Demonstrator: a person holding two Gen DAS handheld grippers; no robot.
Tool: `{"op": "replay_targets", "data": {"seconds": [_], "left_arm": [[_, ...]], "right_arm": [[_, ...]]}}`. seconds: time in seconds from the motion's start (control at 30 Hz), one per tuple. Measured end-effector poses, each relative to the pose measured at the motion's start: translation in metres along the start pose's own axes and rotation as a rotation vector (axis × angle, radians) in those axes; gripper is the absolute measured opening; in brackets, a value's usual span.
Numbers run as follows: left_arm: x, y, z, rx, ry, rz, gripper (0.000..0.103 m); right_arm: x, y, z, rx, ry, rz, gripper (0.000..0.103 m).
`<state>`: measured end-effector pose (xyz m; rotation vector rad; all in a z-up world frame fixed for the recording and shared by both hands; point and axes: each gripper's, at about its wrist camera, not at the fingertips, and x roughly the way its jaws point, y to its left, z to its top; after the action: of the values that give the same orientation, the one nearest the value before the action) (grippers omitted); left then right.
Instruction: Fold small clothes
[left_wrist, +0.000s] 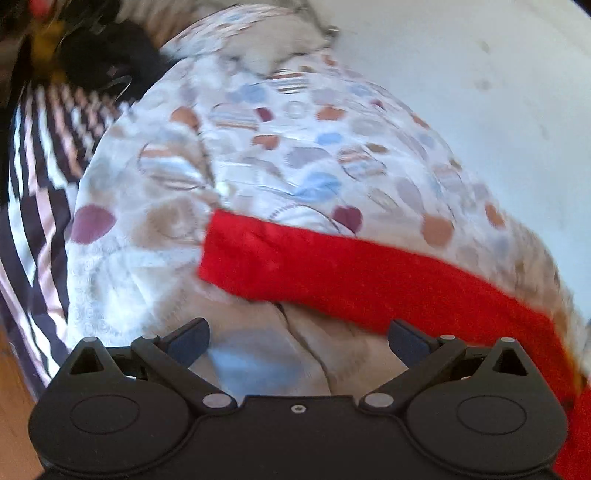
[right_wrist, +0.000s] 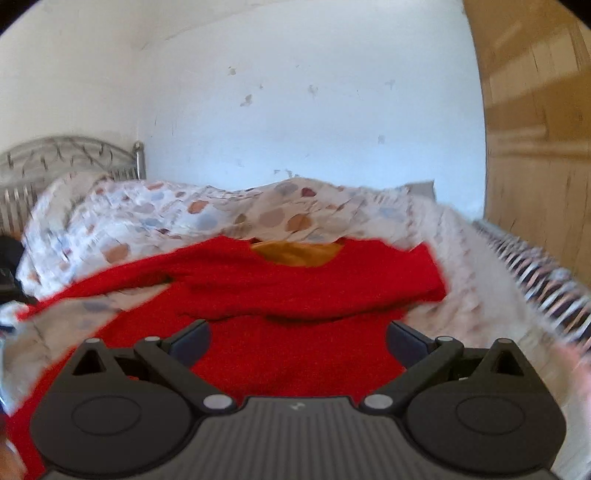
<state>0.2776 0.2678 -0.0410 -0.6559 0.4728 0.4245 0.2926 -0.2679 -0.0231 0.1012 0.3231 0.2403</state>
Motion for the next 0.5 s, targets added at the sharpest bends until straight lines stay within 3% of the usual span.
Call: {"op": "replay_targets", "data": {"seconds": [0.17,0.23,0.33,0.4,0.5], "left_arm": [[0.019,0.009,0.014,-0.134,-0.019,-0.041,0.101],[0.028,0.013,0.019,-0.202,-0.038,-0.011,0.093],[0.037,0.017,0.024,-0.296,-0.079,0.1,0.059],[0.041,0.019,0.03,-0.315,-0.099,0.155,0.013],[0.044,0.018,0.043,-0.288,-0.127,0.118,0.011]], "right_arm": [[0.022,0.018,-0.02,0.04,0.062,-0.011,0.103],[0.024,0.024,-0.028,0.039,0.082,-0.024,0.103],[0.021,0.026,-0.032,0.027,0.072,-0.028,0.103],[0.02,0.024,-0.032,0.04,0.062,-0.022,0.103],[0.02,0.021,-0.033,0.066,0.064,-0.013,0.103]]}}
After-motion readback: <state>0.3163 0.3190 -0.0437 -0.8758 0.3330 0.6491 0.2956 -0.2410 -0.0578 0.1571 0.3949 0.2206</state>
